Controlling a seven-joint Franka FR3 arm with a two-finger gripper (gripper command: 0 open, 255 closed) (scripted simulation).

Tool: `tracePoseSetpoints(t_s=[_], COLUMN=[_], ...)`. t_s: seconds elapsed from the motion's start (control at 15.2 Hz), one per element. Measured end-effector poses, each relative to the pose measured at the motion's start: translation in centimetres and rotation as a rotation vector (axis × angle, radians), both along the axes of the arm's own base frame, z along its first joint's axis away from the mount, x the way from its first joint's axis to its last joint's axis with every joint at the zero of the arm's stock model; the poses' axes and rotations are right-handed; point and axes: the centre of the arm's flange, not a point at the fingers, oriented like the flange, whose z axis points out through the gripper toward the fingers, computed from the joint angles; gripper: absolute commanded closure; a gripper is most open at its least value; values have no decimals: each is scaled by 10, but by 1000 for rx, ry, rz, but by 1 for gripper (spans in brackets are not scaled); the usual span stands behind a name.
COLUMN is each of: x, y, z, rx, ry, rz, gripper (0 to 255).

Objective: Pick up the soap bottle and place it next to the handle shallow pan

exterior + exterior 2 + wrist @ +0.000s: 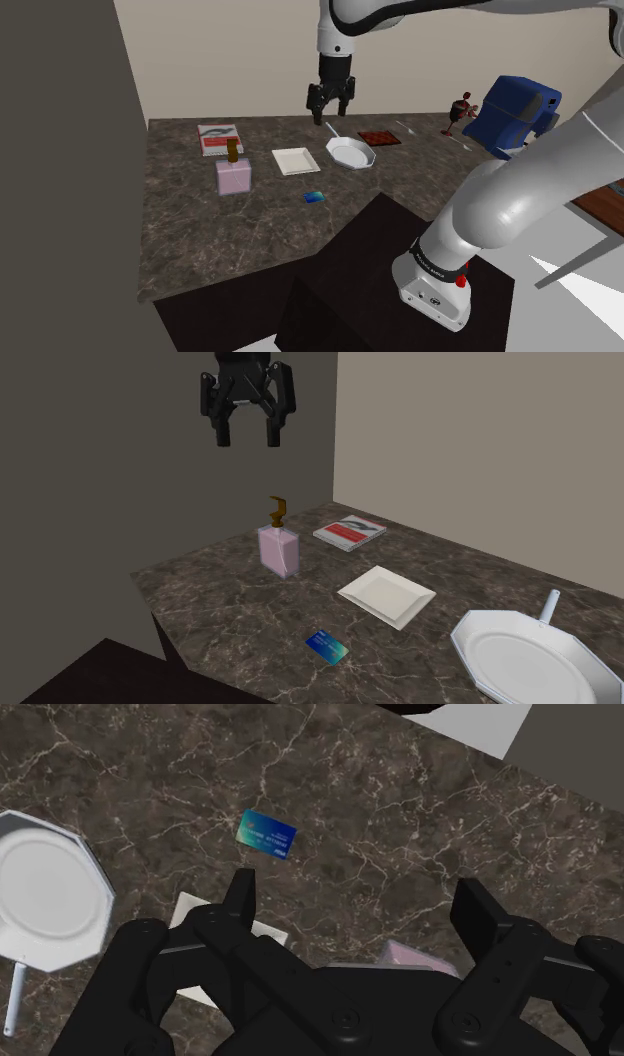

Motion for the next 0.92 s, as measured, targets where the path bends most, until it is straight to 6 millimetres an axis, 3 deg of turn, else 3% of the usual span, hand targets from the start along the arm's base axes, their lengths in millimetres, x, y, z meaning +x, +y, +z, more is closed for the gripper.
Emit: tracePoseSetpoints(t_s=[0.92], x=[151], y=[45], z=[-89], rx=[44], ry=[27], rz=[-54], gripper=[0])
